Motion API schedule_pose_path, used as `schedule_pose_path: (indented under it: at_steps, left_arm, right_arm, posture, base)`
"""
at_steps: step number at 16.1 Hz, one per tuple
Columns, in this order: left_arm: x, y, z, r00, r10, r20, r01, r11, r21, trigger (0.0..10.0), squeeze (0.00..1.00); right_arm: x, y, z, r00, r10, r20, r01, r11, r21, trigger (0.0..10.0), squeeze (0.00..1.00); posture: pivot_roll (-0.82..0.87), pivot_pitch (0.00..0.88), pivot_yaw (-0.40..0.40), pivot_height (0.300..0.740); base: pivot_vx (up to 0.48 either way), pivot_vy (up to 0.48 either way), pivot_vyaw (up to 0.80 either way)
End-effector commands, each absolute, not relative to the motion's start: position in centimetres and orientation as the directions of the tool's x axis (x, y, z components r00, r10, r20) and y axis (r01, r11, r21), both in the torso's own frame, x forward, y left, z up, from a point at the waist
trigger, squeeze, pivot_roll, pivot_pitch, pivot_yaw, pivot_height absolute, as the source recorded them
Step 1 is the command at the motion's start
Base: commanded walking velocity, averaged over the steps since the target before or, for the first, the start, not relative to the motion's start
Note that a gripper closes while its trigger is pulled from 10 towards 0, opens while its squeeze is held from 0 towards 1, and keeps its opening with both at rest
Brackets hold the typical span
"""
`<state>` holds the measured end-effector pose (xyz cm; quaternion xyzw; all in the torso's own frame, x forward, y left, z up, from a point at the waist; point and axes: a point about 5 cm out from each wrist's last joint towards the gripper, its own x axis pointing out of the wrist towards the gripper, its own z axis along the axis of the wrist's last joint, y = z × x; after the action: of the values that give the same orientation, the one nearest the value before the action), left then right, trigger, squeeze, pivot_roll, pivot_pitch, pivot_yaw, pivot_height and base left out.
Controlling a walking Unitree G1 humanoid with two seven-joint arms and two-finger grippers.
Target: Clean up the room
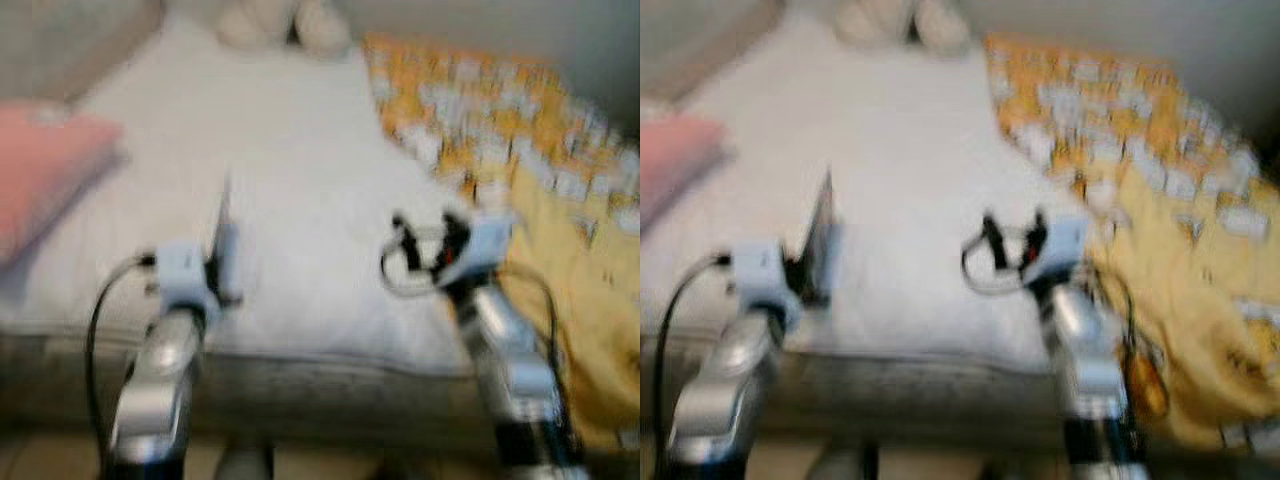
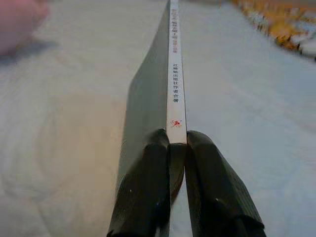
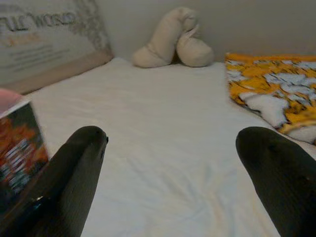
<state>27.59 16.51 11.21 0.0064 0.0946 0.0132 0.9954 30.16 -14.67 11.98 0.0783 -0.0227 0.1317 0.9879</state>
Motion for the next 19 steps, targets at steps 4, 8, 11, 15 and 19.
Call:
schedule_pose_path:
  at_steps: [4, 8, 11, 15, 19]
  left_arm:
    - [29.9, 15.5, 14.5, 0.999, -0.025, -0.039, 0.028, 0.997, 0.066, 10.0, 0.0]
    - [30.8, 15.4, 15.4, 0.998, -0.055, 0.0, 0.055, 0.995, 0.083, 10.0, 0.0]
    - [31.2, 15.2, 15.9, 0.996, -0.083, 0.032, 0.08, 0.994, 0.081, 10.0, 0.0]
    - [31.6, 15.3, 16.2, 0.996, -0.083, 0.036, 0.081, 0.995, 0.062, 10.0, 0.0]
    - [31.5, 15.2, 15.6, 0.998, -0.066, 0.014, 0.065, 0.996, 0.065, 10.0, 0.0]
  right_arm:
    - [29.2, -15.1, 11.0, 0.975, 0.213, 0.058, -0.219, 0.967, 0.132, 10.0, 0.0]
    - [28.3, -14.2, 10.4, 0.974, 0.219, 0.057, -0.224, 0.966, 0.131, 10.0, 0.0]
    - [28.0, -14.2, 10.3, 0.974, 0.219, 0.061, -0.225, 0.967, 0.122, 10.0, 0.0]
    - [28.3, -14.4, 10.4, 0.973, 0.222, 0.064, -0.228, 0.966, 0.117, 10.0, 0.0]
    - [28.2, -14.2, 10.4, 0.97, 0.236, 0.061, -0.242, 0.963, 0.117, 10.0, 0.0]
  posture:
    - [0.07, 0.0, -0.039, 0.71]
    - [0.05, 0.0, -0.022, 0.71]
    - [0.05, 0.0, -0.018, 0.71]
    - [0.05, 0.0, -0.024, 0.71]
    - [0.05, 0.0, -0.028, 0.71]
  base:
    - [0.0, 0.0, 0.0]
    - [0.0, 0.0, 0.0]
    - [0.0, 0.0, 0.0]
    - [0.0, 0.48, 0.0]
    - [0.0, 0.48, 0.0]
